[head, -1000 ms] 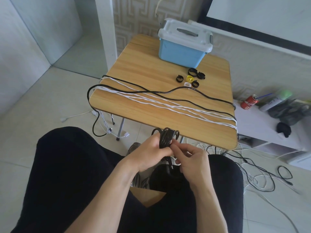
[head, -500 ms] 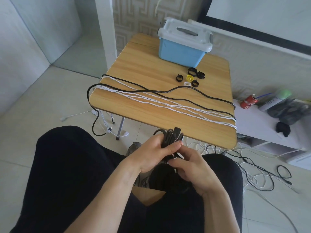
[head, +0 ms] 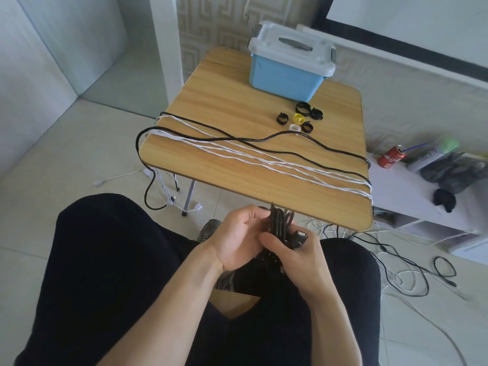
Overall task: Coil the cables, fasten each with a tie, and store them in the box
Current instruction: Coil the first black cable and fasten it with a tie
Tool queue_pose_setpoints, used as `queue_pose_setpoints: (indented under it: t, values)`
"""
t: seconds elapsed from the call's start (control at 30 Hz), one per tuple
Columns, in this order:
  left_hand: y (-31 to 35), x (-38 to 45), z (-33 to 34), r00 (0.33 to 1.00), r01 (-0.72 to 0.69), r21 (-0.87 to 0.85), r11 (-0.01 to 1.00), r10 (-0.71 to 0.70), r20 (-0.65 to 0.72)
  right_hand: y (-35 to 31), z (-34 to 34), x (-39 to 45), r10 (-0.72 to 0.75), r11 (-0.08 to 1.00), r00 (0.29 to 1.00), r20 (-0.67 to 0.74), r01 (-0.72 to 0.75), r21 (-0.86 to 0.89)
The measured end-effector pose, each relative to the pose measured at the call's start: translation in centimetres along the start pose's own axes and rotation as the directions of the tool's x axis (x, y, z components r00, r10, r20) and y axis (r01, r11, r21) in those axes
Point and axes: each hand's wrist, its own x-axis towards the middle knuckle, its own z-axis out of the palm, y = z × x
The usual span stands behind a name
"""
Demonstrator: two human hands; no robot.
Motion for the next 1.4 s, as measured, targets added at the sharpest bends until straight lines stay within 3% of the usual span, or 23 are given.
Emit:
queue_pose_setpoints:
  t: [0.1,0.13,0.17,0.23,0.3,0.43,0.63,0.83,1.03,1.2,1.4]
  values:
    - [0.0,-0.1,-0.3,0.997,-0.009,0.115,0.993,0.018,-0.079,0.0,0.0,0.0,0.030,0.998,0.999,0.020,-0.031,0.046]
    - [0.2,-0.2,-0.3,0.993,-0.005,0.222,0.975,0.031,-0.116,0.0,0.1,0.0,0.048,0.997,0.999,0.016,-0.049,0.067]
    - [0.5,-0.2,-0.2,0.986,0.007,0.387,0.922,0.058,-0.155,-0.1,0.2,-0.1,0.070,0.994,0.998,0.005,-0.070,0.088]
    - [1.1,-0.3,-0.3,0.975,0.052,0.698,0.714,0.114,-0.190,-0.1,0.3,-0.1,0.137,0.981,0.989,-0.047,-0.129,0.145]
    - [1.5,-0.5,0.0,0.984,0.050,0.823,0.566,0.112,-0.136,0.0,0.4,0.0,0.238,0.952,0.962,-0.131,-0.204,0.227]
    - [0.6,-0.6,1.1,0.987,-0.017,0.872,0.489,0.149,-0.065,0.2,0.4,0.3,0.341,0.911,0.906,-0.250,-0.252,0.327]
    - [-0.4,0.0,1.5,0.964,-0.090,0.903,0.421,0.264,-0.027,0.5,0.1,0.1,0.523,0.739,0.837,-0.159,-0.353,0.574]
    - [-0.9,0.4,1.7,0.910,-0.169,0.910,0.379,0.415,-0.003,0.7,0.5,0.3,0.566,0.695,0.807,-0.170,-0.355,0.625]
    - [-1.0,0.3,2.3,0.882,-0.133,0.937,0.323,0.470,-0.037,0.5,0.4,0.1,0.541,0.729,0.824,-0.170,-0.358,0.584]
    - [-1.0,0.1,1.9,0.952,-0.051,0.932,0.358,0.299,-0.062,0.3,0.2,0.2,0.519,0.697,0.848,-0.102,-0.351,0.625]
    - [-0.9,0.1,1.2,0.917,-0.065,0.929,0.365,0.389,-0.088,0.7,-0.3,0.2,0.433,0.698,0.902,-0.001,-0.334,0.634]
